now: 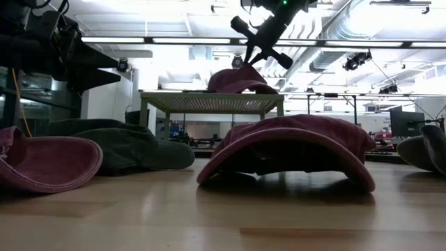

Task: Pick & Place hat
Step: Put the top red cap on the shelf, then put the right black cap on the shelf

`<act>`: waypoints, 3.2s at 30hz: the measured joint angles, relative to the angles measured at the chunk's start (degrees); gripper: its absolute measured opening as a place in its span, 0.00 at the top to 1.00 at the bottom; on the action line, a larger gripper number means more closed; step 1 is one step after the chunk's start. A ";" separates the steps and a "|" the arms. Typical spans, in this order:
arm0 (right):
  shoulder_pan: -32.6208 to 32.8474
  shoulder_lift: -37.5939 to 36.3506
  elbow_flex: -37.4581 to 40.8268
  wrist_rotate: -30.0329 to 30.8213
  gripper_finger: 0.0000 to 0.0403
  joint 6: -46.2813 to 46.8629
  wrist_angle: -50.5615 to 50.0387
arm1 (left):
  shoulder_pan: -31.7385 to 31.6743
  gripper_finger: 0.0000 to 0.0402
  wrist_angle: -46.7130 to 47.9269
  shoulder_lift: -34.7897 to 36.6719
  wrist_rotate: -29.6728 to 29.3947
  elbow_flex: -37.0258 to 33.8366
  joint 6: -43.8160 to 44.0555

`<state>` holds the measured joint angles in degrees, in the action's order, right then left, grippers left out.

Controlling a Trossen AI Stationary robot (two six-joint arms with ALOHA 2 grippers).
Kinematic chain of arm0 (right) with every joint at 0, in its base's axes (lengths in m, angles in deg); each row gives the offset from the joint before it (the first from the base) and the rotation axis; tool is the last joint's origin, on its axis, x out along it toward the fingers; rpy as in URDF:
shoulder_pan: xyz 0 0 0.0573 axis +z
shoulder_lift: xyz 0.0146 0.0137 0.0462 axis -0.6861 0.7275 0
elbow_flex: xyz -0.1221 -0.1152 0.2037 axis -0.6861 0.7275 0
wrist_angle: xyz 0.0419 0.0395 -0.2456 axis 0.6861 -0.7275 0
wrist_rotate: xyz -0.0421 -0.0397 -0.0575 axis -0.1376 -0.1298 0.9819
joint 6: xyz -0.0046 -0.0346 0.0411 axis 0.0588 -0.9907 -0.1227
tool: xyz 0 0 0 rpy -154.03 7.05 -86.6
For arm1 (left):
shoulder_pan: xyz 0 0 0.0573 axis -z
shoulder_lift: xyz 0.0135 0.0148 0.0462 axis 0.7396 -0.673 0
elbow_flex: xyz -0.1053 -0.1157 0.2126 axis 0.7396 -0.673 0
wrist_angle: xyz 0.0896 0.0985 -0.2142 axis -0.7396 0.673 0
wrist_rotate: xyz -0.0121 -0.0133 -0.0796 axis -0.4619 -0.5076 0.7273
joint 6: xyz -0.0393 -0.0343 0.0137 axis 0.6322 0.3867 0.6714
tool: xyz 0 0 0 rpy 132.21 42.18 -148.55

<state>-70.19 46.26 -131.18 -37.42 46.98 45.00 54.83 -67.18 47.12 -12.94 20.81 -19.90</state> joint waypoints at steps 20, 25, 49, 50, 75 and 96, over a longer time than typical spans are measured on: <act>2.35 2.57 0.13 2.16 1.00 8.54 1.73 | 0.02 0.43 -0.04 0.00 6.71 0.00 0.02; 2.60 2.75 0.13 3.89 1.00 8.82 1.68 | 0.02 0.43 -0.04 0.00 9.69 0.00 0.02; 2.56 2.75 0.13 4.67 0.76 4.11 1.92 | 0.02 0.43 -0.04 0.00 9.85 0.00 0.02; 2.56 2.75 0.13 4.65 0.75 3.52 2.22 | 0.02 0.43 -0.04 0.00 9.86 0.00 0.02; 8.63 -9.84 0.07 9.30 0.58 -15.25 -25.03 | 0.02 0.43 -0.02 0.02 9.86 0.00 0.02; 29.31 -22.71 14.22 4.90 0.58 1.58 -48.60 | 0.01 0.43 0.03 0.01 9.81 0.00 0.02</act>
<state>-40.88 23.55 -116.96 -32.52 48.56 -3.60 54.85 -67.15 47.13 -3.13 20.81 -19.87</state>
